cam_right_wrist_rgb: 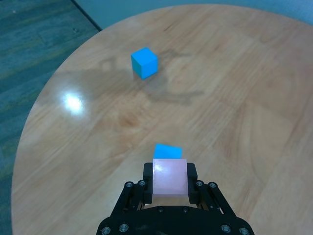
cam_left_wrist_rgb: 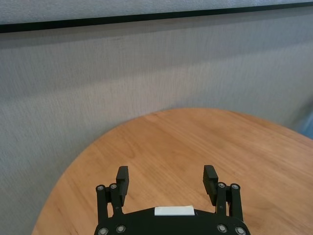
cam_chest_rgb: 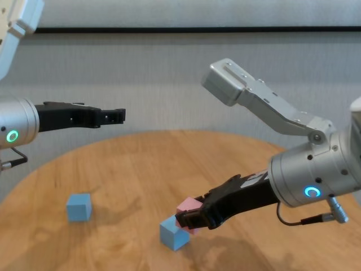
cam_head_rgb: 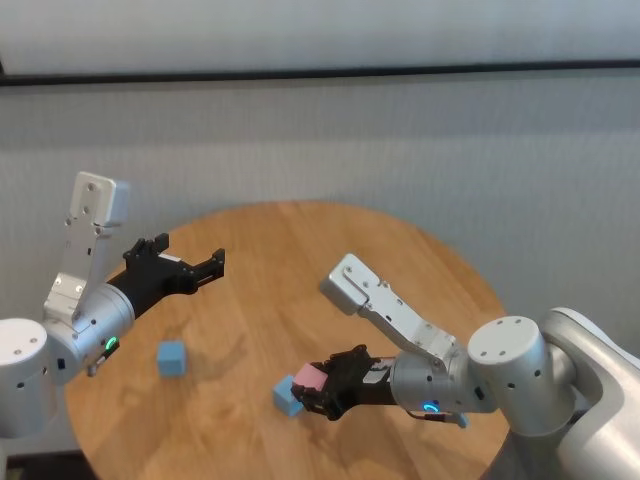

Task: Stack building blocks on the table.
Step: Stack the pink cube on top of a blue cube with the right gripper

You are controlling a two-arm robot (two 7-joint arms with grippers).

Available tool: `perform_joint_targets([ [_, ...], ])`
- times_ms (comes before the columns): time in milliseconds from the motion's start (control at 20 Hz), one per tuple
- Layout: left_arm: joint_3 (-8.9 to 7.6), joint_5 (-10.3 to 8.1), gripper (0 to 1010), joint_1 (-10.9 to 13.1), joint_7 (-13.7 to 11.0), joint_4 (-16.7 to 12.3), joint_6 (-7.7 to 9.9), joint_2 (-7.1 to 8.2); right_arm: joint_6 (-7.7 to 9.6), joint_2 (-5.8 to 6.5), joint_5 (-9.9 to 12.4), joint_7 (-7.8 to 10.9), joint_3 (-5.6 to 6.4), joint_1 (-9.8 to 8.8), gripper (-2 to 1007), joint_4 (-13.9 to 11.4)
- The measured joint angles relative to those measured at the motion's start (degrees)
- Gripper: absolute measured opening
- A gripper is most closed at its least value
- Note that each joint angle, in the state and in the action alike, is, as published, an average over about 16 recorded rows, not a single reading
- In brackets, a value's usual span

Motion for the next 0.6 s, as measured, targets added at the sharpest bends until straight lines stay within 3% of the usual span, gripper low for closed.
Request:
perform_joint_targets([
  [600, 0.00, 0.00, 999, 0.00, 0.00, 0.00, 0.00, 0.00, 0.90, -1.98, -0.70, 0.59, -0.51, 1.90, 369, 3.12],
])
